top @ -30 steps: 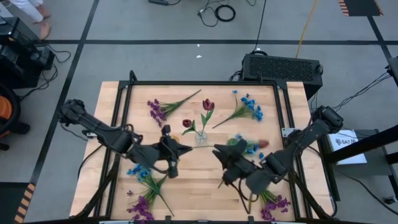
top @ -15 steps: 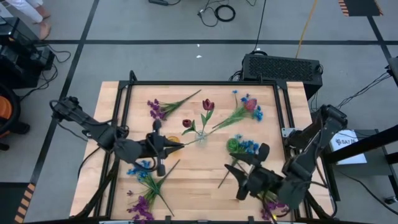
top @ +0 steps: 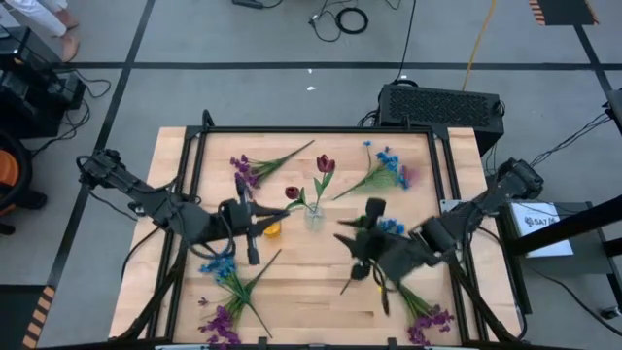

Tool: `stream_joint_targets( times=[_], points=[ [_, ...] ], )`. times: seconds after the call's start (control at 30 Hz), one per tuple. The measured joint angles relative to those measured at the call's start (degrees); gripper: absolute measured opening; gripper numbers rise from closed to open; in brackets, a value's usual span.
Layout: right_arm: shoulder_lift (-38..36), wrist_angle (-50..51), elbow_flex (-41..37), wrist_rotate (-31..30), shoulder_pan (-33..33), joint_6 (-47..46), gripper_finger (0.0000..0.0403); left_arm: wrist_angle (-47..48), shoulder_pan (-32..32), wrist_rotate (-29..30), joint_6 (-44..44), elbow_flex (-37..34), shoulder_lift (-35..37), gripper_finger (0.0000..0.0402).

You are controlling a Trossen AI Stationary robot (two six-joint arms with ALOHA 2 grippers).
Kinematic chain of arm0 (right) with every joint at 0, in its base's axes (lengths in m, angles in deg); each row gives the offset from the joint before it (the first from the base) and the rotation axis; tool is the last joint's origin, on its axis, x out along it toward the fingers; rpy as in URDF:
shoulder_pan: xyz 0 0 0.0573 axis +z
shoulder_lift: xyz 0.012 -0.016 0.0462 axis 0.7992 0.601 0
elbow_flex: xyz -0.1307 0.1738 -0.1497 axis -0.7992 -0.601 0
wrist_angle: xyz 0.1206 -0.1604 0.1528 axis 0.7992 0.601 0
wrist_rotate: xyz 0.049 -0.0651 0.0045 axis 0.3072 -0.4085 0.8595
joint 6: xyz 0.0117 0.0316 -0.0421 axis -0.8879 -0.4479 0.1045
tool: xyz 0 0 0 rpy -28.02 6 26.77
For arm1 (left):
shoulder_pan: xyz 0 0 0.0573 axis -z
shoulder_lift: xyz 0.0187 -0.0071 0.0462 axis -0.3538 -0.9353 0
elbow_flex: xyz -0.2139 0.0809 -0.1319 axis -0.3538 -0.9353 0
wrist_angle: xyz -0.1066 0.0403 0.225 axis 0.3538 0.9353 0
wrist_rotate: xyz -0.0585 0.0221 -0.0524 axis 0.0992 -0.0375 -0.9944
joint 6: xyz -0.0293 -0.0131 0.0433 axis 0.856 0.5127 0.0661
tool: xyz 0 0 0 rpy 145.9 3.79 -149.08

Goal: Sort flowers into vase by color
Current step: Put the red tulip into the transparent vase

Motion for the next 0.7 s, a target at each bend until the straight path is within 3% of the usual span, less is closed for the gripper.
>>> stream_joint_targets(
  times=[0.1, 0.23, 0.37, 0.53, 0.7],
  points=[
    [-2.55, -1.22, -4.5, 3.69, -4.53, -0.59, 0.0145, -3.85, -2.3, -2.21, -2.25, -2.45, 1.35, 0.0012],
    [-6.95, -12.4, -13.7, 11.49, -9.69, -1.21, 0.0148, -11.92, -5.62, -11.5, -2.42, -5.68, 3.58, 0.0012],
    [-10.91, -36.47, -23.53, 22.3, -11.41, 2.85, 0.0148, -17.27, -6.81, -15.61, -2.24, -9.6, 3.3, 0.0012],
    [-11.55, -69.33, -32.63, 29.96, -11.44, 8.26, 0.0148, -32.3, -7.4, -16.83, -0.95, -17.11, 2.06, 0.0012],
    [-10.99, -84.23, -33.79, 39.49, -12.5, 6.28, 0.0148, -46.81, -7.4, -18.88, -0.67, -23.33, -1.05, 0.0012]
  ],
)
